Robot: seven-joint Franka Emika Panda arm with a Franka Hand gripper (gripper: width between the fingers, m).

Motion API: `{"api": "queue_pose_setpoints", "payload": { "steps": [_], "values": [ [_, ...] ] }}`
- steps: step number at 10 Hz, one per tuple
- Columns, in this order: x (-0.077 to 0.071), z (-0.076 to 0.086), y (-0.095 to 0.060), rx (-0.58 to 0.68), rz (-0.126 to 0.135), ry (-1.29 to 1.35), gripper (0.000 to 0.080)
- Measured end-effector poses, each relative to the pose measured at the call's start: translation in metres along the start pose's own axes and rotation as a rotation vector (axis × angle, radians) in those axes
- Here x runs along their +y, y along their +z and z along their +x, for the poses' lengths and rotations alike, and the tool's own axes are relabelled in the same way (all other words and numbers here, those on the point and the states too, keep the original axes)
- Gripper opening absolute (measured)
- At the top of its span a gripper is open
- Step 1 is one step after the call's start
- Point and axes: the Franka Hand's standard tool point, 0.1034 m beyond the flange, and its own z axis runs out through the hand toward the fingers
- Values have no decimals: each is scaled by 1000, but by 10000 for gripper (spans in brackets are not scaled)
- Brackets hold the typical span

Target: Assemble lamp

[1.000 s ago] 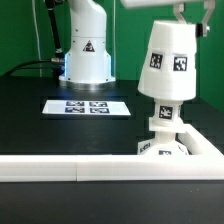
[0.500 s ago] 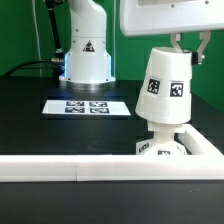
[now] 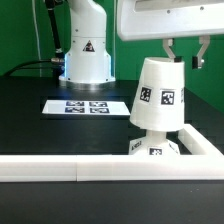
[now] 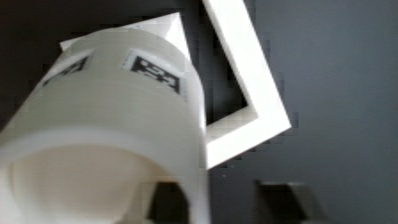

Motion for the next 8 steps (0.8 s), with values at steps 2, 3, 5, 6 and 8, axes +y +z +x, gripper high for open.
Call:
{"api": "queue_pose_setpoints", "payload": {
  "steps": [2,3,5,6,8],
  "values": [
    [1,0,-2,-13,-6,-18,480],
    [0,-3,-3,-30,-17,-19,614],
    [-11,-10,-7,-63,-74,-55,679],
    [-19,-15,-5,-64,-97,-79,679],
    [-30,-27,0,-66,-113,-90,698]
  ]
}}
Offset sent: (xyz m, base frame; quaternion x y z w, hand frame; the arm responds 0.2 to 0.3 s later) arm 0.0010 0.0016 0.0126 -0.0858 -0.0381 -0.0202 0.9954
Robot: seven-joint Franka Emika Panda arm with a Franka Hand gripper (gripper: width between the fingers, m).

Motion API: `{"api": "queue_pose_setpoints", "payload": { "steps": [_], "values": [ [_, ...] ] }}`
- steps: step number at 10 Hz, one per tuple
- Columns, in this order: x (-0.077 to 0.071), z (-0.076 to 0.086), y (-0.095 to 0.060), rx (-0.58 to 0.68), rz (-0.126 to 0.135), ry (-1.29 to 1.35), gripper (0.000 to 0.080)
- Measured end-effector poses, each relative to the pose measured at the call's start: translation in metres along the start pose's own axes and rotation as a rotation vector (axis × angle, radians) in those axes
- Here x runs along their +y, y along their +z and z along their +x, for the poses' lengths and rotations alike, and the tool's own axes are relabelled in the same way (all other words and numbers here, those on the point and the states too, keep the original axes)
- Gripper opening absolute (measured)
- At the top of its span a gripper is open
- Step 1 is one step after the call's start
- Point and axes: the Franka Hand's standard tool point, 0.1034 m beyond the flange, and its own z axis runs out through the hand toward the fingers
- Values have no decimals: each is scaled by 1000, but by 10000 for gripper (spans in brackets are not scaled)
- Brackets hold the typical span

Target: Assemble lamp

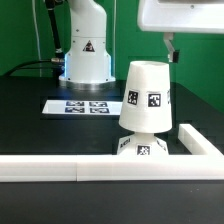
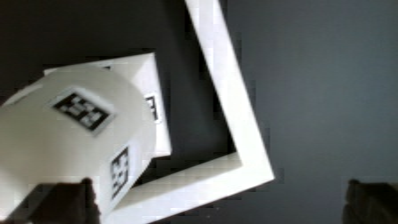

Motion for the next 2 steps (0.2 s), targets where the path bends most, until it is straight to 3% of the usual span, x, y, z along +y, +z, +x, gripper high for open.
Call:
{"api": "queue_pose_setpoints", "payload": {
  "steps": [2],
  "values": [
    [-3,-3,2,2,-1,4,698]
  ]
}}
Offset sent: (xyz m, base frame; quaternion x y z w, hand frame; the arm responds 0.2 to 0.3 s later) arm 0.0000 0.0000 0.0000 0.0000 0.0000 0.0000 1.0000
